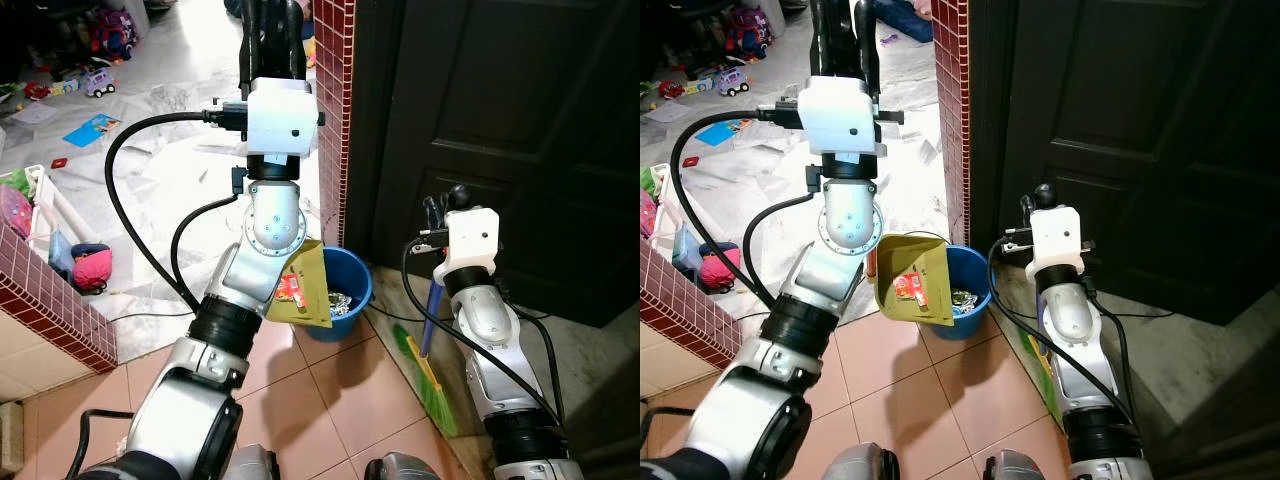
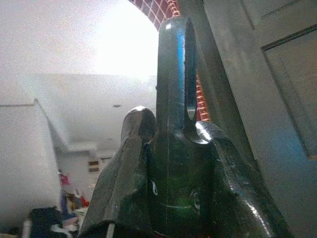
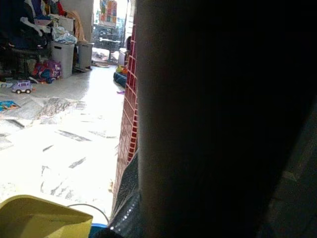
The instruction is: Sweep floor
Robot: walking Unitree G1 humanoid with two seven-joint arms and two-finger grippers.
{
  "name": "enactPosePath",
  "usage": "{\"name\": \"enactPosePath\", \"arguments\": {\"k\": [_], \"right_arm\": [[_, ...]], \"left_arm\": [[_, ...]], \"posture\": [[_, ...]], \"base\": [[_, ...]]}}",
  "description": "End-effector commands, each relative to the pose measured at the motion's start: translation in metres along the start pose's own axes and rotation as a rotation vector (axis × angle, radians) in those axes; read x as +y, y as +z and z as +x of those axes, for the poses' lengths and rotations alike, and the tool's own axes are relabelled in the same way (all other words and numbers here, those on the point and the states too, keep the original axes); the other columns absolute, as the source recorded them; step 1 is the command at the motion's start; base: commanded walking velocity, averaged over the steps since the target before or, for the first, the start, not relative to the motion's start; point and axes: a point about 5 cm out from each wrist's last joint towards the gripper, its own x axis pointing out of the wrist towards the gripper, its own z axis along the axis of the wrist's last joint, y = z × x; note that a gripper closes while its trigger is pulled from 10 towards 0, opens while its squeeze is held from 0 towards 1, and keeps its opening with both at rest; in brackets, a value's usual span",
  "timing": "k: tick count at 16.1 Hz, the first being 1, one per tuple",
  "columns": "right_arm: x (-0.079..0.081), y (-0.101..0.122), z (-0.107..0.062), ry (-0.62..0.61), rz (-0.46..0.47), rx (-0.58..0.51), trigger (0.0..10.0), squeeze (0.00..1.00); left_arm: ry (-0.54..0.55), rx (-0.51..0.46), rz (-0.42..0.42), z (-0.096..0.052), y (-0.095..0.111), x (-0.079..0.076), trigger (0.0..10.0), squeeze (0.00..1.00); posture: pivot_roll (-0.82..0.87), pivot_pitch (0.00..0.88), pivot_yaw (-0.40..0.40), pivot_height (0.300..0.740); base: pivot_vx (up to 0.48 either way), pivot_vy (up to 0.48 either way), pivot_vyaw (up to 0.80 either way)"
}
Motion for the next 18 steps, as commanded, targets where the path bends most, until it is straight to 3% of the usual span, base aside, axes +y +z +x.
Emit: {"name": "enactPosePath", "arguments": {"k": [1, 4, 7, 11, 13, 15, 18], "right_arm": [[0.000, 0.012, 0.003, -0.004, -0.005, -0.056, 10.0, 0.00], [0.002, 0.013, 0.004, 0.008, -0.005, -0.059, 10.0, 0.00], [0.002, 0.015, 0.007, 0.008, -0.007, -0.068, 10.0, 0.00], [0.003, 0.016, 0.006, 0.010, -0.007, -0.074, 10.0, 0.00], [0.003, 0.016, 0.005, 0.006, -0.006, -0.074, 10.0, 0.00], [0.005, 0.016, 0.004, 0.006, -0.005, -0.075, 10.0, 0.00], [0.005, 0.015, 0.004, 0.005, -0.003, -0.072, 10.0, 0.00]], "left_arm": [[0.034, -0.130, 0.045, 0.023, 0.016, 0.007, 10.0, 0.01], [0.056, -0.175, 0.059, 0.030, 0.021, 0.004, 10.0, 0.01], [0.055, -0.247, 0.075, 0.027, 0.029, -0.018, 10.0, 0.09], [-0.052, -0.289, 0.037, 0.005, 0.034, -0.050, 10.0, 0.10], [-0.135, -0.285, 0.023, -0.014, 0.029, -0.067, 10.0, 0.10], [-0.234, -0.282, 0.003, -0.029, 0.026, -0.078, 10.0, 0.09], [-0.482, -0.335, -0.045, -0.061, 0.027, -0.097, 10.0, 0.07]], "posture": [[-0.14, 0.000, 0.078, 0.740], [-0.15, 0.000, 0.073, 0.740], [-0.17, 0.000, 0.085, 0.740], [-0.19, 0.000, 0.093, 0.740], [-0.19, 0.000, 0.098, 0.740], [-0.20, 0.000, 0.102, 0.740], [-0.19, 0.000, 0.103, 0.740]], "base": [[0.000, 0.000, 0.00], [0.000, 0.000, 0.00], [0.000, 0.000, 0.00], [0.000, 0.000, 0.00], [0.000, 0.000, 0.00], [0.000, 0.000, 0.00], [0.000, 0.000, 0.00]]}}
